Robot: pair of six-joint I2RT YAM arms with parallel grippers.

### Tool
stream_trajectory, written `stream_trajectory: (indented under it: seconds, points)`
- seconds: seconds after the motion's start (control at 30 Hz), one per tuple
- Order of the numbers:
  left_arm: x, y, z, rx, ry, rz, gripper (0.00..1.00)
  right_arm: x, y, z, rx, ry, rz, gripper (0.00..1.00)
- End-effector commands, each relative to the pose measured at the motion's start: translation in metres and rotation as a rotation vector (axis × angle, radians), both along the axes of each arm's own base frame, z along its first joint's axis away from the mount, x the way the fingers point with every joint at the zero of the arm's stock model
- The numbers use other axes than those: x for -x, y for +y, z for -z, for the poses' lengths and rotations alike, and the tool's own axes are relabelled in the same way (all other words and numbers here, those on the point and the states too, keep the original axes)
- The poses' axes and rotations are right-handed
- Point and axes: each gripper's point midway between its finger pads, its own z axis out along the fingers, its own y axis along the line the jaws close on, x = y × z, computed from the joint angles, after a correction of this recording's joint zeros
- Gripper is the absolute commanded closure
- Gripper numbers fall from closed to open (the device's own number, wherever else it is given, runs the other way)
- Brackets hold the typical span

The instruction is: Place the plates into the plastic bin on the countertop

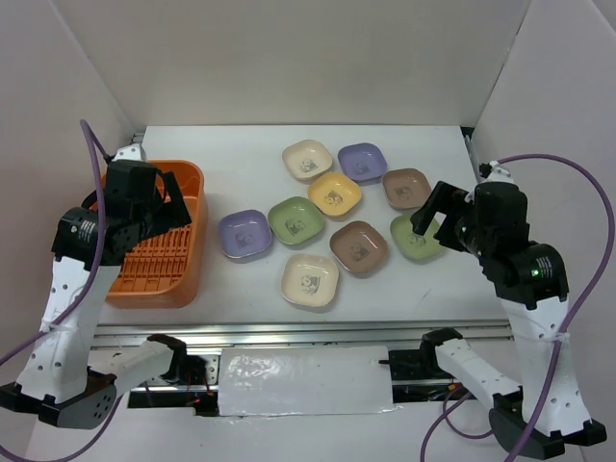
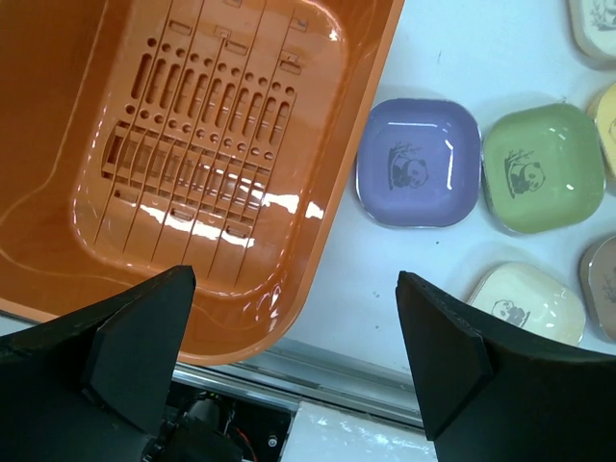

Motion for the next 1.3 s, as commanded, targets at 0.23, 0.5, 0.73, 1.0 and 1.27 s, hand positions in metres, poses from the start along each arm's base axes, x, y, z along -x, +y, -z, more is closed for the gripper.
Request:
stream_trajectory:
  seconds: [0.23, 0.5, 0.73, 1.0, 1.27]
  points:
    - [-0.018, -0.011, -0.022, 0.01, -0.049, 0.056, 0.01, -0.02, 0.018, 0.025, -0.118, -0.012, 0.005, 0.0]
    - [-0.032, -0.014, -0.024, -0.027, -0.03, 0.095, 0.01, -0.047, 0.037, 0.182, -0.254, 0.186, 0.265, 0.05]
    - [-0.039, -0.028, -0.01, -0.008, 0.023, 0.146, 0.01, -0.065, 0.051, 0.255, -0.2, 0.356, 0.387, 0.07]
    - [-0.04, -0.03, -0.01, -0.032, 0.023, 0.158, 0.01, -0.081, 0.061, 0.292, -0.162, 0.418, 0.438, 0.37]
    - [-0.036, -0.033, -0.005, -0.028, 0.028, 0.176, 0.01, -0.081, 0.048, 0.25, -0.164, 0.326, 0.549, 1.0]
